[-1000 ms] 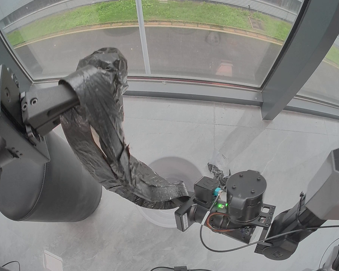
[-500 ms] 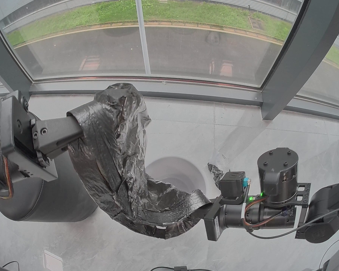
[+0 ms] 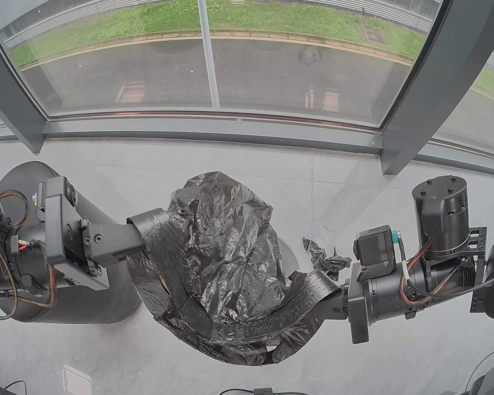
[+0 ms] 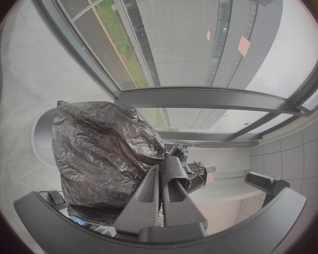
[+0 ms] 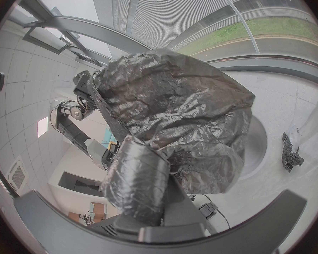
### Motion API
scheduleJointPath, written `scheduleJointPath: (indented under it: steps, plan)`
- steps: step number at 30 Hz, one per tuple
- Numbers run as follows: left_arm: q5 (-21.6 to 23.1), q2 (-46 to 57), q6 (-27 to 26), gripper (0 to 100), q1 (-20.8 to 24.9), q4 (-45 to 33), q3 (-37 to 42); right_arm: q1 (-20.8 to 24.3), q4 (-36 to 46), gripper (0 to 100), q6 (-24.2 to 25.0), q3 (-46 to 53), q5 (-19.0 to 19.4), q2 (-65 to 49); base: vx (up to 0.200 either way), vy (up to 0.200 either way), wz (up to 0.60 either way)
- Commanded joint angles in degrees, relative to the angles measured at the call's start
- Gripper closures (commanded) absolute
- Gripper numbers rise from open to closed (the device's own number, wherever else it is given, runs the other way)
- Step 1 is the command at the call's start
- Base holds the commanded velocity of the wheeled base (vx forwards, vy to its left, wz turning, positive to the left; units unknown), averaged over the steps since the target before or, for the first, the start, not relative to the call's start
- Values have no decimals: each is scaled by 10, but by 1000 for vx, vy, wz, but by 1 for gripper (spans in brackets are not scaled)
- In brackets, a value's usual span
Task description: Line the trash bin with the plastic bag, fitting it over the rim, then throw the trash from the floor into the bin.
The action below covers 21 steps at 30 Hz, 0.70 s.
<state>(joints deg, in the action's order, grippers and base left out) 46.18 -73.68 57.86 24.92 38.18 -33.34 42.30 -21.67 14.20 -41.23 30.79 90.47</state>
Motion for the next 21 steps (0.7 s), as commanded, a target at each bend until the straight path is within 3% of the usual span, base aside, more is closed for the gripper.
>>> scheduleJointPath:
  steps: [1, 9, 21]
  plan:
    - [5, -34, 2, 100, -3, 1, 12, -7, 3, 100, 5, -1, 7, 5, 0, 0, 0]
    - [6, -50, 2, 100, -4, 1, 28, 1, 16, 100, 7, 8, 14, 31, 0, 0, 0]
    - [6, -38, 10, 100, -7, 2, 62, 60, 14, 100, 12, 19, 11, 77, 0, 0, 0]
